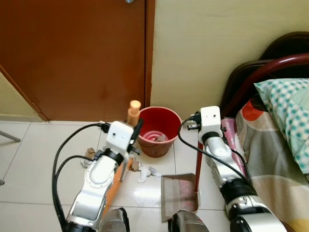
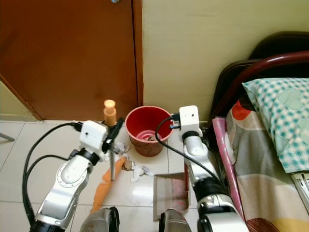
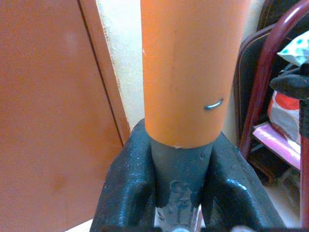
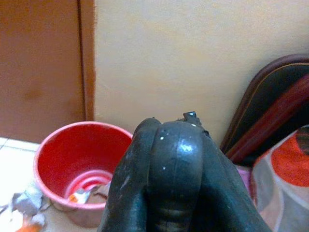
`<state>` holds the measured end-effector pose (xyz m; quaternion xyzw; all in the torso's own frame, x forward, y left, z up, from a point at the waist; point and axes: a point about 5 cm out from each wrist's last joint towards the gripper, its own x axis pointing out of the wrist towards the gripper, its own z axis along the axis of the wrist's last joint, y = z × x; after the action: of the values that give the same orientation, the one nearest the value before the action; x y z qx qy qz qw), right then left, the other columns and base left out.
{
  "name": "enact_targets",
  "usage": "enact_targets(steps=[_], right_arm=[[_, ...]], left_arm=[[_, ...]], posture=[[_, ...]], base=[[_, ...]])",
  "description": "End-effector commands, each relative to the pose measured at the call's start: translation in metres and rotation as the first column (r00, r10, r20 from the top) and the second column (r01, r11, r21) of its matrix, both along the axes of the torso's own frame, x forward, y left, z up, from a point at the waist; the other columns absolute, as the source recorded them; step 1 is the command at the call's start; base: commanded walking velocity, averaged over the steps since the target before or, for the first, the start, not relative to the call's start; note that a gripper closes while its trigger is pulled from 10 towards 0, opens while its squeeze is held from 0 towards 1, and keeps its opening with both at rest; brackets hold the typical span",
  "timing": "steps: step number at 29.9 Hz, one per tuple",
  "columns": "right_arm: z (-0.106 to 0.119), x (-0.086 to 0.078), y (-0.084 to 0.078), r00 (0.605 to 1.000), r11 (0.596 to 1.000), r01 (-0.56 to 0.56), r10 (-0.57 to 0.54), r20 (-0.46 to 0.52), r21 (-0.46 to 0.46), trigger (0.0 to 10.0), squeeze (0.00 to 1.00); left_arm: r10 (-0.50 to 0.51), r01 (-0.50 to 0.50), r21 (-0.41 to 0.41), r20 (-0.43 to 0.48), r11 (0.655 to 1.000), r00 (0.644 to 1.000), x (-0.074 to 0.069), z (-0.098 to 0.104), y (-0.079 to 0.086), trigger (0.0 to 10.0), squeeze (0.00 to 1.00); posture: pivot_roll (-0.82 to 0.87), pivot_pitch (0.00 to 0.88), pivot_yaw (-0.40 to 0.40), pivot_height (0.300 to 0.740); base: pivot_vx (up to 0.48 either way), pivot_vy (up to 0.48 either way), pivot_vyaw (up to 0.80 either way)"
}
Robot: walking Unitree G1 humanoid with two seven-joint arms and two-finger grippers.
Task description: Sweep floor
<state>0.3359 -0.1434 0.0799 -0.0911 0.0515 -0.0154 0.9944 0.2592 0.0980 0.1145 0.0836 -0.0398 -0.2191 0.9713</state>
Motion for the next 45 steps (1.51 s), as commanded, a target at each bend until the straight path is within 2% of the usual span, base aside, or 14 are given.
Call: enact_targets(steps=[1,8,12,16,21,22,23,30,34,35,41,42,43,45], right_arm=[[0.002,0.000,-0.007,0.998,0.998,0.063,-0.063,0.027,-0.021,10.0,0.00],[0.001,-0.003,-0.020,0.986,0.986,0.162,-0.161,0.043,-0.037,10.0,0.00],[0.003,0.002,-0.024,0.984,0.985,0.172,-0.170,0.044,-0.028,10.0,0.00],[0.005,0.004,-0.020,0.986,0.987,0.162,-0.163,0.044,0.013,10.0,0.00],[0.007,0.008,-0.001,0.995,0.991,0.080,-0.086,0.052,0.105,10.0,0.00],[0.010,0.007,0.015,0.997,0.995,0.004,-0.012,0.073,0.099,10.0,0.00],[0.010,0.007,0.020,0.997,0.995,-0.015,0.008,0.076,0.097,10.0,0.00],[0.004,0.002,0.032,0.996,0.991,-0.064,0.057,0.062,0.116,10.0,0.00],[0.000,0.000,0.032,0.996,0.988,-0.076,0.070,0.050,0.136,10.0,0.00],[-0.001,-0.001,0.028,0.997,0.987,-0.072,0.066,0.050,0.144,10.0,0.00],[0.004,0.000,0.022,0.996,0.983,-0.068,0.057,0.066,0.172,10.0,0.00],[0.009,0.000,0.020,0.994,0.978,-0.081,0.066,0.083,0.192,10.0,0.00],[0.009,0.000,0.020,0.994,0.978,-0.081,0.066,0.083,0.192,10.0,0.00],[0.017,0.000,0.022,0.988,0.974,-0.124,0.102,0.118,0.192,10.0,0.00]], left_arm=[[-0.032,0.033,-0.015,0.043,0.999,0.999,0.001,0.012,-0.005,10.0,0.00],[-0.081,0.081,-0.006,0.035,0.997,0.996,0.001,0.009,-0.012,10.0,0.00],[-0.106,0.107,-0.012,0.043,0.994,0.993,0.003,0.010,-0.016,10.0,0.00],[-0.111,0.112,-0.021,0.052,0.993,0.993,0.005,0.012,-0.019,10.0,0.00],[-0.133,0.137,-0.048,0.063,0.989,0.989,0.006,0.018,-0.026,10.0,0.00],[-0.144,0.148,-0.117,0.048,0.982,0.989,0.006,0.024,-0.032,10.0,0.00],[-0.149,0.153,-0.144,0.041,0.978,0.988,0.006,0.026,-0.034,10.0,0.00],[-0.139,0.141,-0.197,0.025,0.970,0.990,0.008,0.029,-0.033,10.0,0.00],[-0.099,0.099,-0.209,0.009,0.973,0.995,0.011,0.027,-0.024,10.0,0.00],[-0.061,0.061,-0.175,0.009,0.983,0.998,0.014,0.024,-0.015,10.0,0.00],[0.029,-0.027,-0.076,0.032,0.997,0.999,0.016,0.021,0.006,10.0,0.00],[0.095,-0.094,-0.056,0.024,0.994,0.995,0.016,0.018,0.021,10.0,0.00],[0.095,-0.094,-0.056,0.024,0.994,0.995,0.016,0.018,0.021,10.0,0.00],[0.176,-0.176,-0.016,0.018,0.984,0.984,0.015,0.014,0.038,10.0,0.00]], posture=[[0.03,0.154,-0.025,0.740],[0.01,0.153,-0.031,0.740],[0.00,0.149,-0.042,0.740],[0.00,0.149,-0.044,0.740],[0.00,0.149,-0.047,0.740],[0.00,0.147,-0.051,0.740],[0.00,0.147,-0.051,0.740],[0.00,0.149,-0.051,0.740],[0.00,0.149,-0.051,0.740],[0.00,0.149,-0.051,0.740],[0.00,0.150,-0.048,0.740],[0.00,0.152,-0.051,0.740],[0.00,0.152,-0.051,0.740],[0.00,0.152,-0.053,0.740]], base=[[0.000,0.000,0.00],[0.000,0.000,0.00],[0.000,0.000,0.00],[0.000,0.000,0.00],[0.000,0.000,0.00],[0.000,0.000,0.00],[0.000,0.000,0.00],[0.000,0.000,0.00],[0.000,0.000,0.00],[0.000,0.000,0.00],[0.000,0.000,0.00],[0.000,0.000,0.00],[0.000,0.000,0.00],[0.000,0.000,0.00]])
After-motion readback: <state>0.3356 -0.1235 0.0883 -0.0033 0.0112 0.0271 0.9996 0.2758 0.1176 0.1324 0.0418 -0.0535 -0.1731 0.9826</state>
